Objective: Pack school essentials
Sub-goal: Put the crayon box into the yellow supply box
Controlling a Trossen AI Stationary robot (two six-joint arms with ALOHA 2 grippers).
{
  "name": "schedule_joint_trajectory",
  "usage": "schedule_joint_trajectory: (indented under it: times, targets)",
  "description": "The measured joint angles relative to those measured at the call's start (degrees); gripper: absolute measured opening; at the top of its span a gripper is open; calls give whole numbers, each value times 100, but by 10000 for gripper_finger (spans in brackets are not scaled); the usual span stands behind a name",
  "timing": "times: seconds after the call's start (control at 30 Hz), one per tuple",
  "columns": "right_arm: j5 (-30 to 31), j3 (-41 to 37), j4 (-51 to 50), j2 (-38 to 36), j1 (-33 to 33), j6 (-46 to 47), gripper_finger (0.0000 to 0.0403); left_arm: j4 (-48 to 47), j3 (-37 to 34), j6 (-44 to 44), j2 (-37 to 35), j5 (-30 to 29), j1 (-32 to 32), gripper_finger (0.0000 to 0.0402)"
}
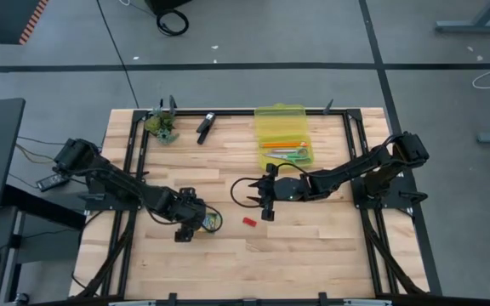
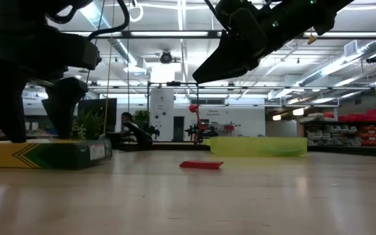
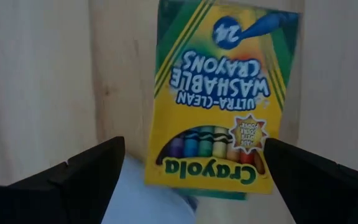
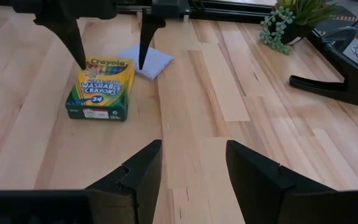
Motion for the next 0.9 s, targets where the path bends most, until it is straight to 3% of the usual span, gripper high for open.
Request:
schedule_joint_trajectory:
  times: [0.9]
  targets:
    - [-101,0,4,0,2,0,185,-388,367,-419,28,4,-44,396]
